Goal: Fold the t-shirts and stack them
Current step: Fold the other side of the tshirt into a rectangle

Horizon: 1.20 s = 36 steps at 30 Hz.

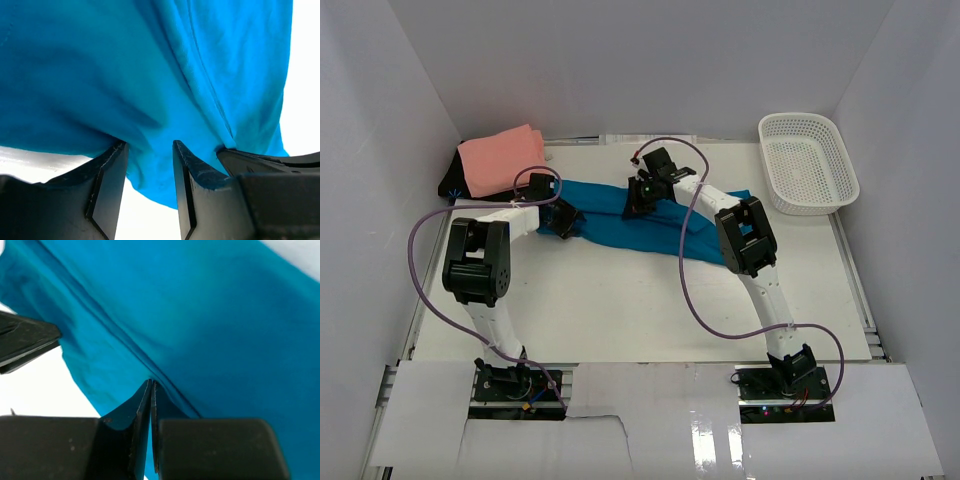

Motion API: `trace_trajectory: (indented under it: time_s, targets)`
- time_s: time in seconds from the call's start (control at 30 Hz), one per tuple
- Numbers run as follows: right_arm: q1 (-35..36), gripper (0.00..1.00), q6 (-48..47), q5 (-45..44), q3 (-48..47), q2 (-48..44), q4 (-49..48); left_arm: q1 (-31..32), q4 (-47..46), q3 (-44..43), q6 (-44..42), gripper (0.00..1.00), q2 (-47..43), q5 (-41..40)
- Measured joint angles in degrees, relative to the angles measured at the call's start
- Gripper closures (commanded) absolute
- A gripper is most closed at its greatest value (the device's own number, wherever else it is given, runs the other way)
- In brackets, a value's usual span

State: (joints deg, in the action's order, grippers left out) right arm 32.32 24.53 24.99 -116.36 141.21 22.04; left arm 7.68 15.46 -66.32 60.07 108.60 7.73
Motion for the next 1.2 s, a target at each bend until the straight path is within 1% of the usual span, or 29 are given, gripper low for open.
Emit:
trace_trajectory:
  time_s: [0.23, 0.4, 0.6, 0.73, 0.83, 0.97, 1.0, 1.03, 1.1, 1.13, 1.2]
  targets:
    - [-0.5, 0.92, 0.5, -2.7, -4.0, 2.9, -0.3, 0.0, -0.5, 0.1, 0.0, 0.48, 0.1, 0.0]
    - [-2.3, 0.91, 1.0, -4.3, -6.9, 4.1, -1.2, 0.0, -0.7, 0.8, -0.5, 0.48, -0.6, -0.4]
    - [-4.9, 0.88, 2.2, -4.8, -7.5, 4.0, -3.8, 0.0, 2.3, 1.7, -2.3, 0.47, -2.5, -3.8]
    - [-5.7, 0.87, 2.3, -4.7, -3.0, 2.4, -5.7, -0.6, 4.0, 2.1, -3.1, 0.47, -3.2, -5.0]
    - [-5.5, 0.85, 2.1, -4.7, 1.7, 0.1, -6.0, -1.1, 5.1, 2.0, -3.5, 0.47, -3.5, -5.3]
    - [-5.2, 0.82, 1.2, -4.4, 7.5, -5.1, -5.6, -1.3, 6.1, 3.1, -4.3, 0.47, -4.8, -5.8]
    - [-5.1, 0.81, 0.6, -4.3, 8.7, -6.8, -5.5, -1.3, 6.3, 3.8, -4.6, 0.47, -5.4, -5.9]
    - [-5.0, 0.78, 0.2, -4.3, 9.8, -8.6, -5.5, -1.3, 6.6, 4.6, -4.8, 0.47, -6.1, -6.1]
    - [-5.0, 0.69, -0.9, -4.3, 12.0, -13.1, -5.4, -1.3, 6.9, 6.3, -5.3, 0.47, -7.6, -6.3]
    - [-5.0, 0.61, -1.5, -4.3, 12.6, -15.3, -5.5, -1.3, 6.9, 7.2, -5.5, 0.47, -8.4, -6.3]
    - [-5.1, 0.54, -3.0, -4.3, 13.5, -20.2, -5.4, -1.4, 6.8, 9.0, -5.8, 0.47, -9.9, -6.3]
